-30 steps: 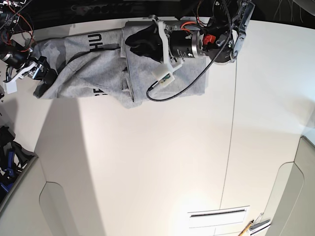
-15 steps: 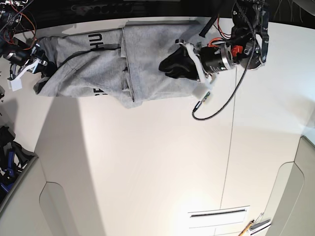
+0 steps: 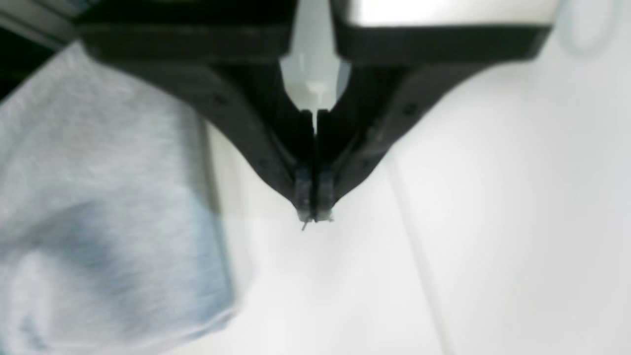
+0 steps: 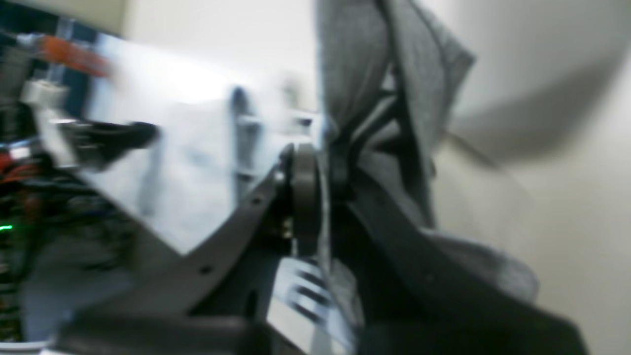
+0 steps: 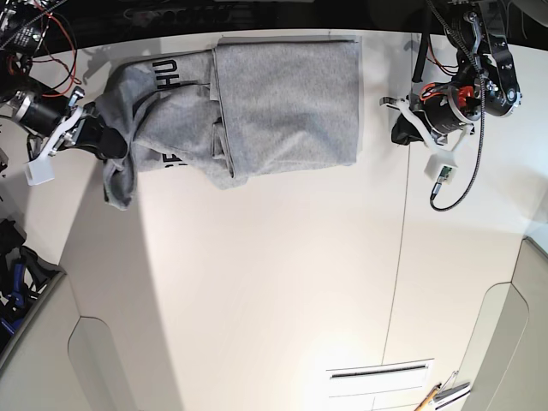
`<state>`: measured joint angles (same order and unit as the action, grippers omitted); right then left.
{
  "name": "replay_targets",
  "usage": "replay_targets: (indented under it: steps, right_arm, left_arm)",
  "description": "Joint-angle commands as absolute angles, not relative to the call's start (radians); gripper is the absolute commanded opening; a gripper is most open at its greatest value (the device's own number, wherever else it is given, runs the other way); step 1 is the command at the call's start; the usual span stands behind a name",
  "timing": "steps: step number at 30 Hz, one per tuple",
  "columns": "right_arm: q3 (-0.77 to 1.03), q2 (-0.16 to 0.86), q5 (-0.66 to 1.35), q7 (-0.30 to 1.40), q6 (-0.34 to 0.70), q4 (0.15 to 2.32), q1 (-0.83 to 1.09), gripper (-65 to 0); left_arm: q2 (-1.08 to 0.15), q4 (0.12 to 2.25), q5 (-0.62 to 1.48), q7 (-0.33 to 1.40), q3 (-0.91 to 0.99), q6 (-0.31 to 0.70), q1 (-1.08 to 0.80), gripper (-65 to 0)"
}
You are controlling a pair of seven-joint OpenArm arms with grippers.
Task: Fold the T-shirt properly
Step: 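Grasp the folded bundle's edge with the right gripper and flip it over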
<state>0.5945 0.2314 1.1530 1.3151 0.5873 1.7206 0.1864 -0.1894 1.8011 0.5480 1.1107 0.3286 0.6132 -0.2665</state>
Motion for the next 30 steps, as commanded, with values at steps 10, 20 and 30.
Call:
replay_targets:
  steps: [10, 20, 30]
  right_arm:
    - [0.303, 0.056, 1.309, 1.335, 0.591, 1.748, 0.189, -65.0]
    - [-0.021, -0.003, 1.02, 1.092, 0.591, 1.748, 0.189, -65.0]
    - [-0.182, -0.003, 0.808, 0.965, 0.59, 1.748, 0.189, -65.0]
  left_arm:
    - [-0.216, 1.595, 0.564, 1.096, 0.327, 0.614, -0.272, -65.0]
    - [-0.216, 1.571, 0.579, 1.097, 0.327, 0.614, -0.272, -65.0]
    - [-0.217, 1.571, 0.601, 1.105, 0.327, 0.614, -0.272, -65.0]
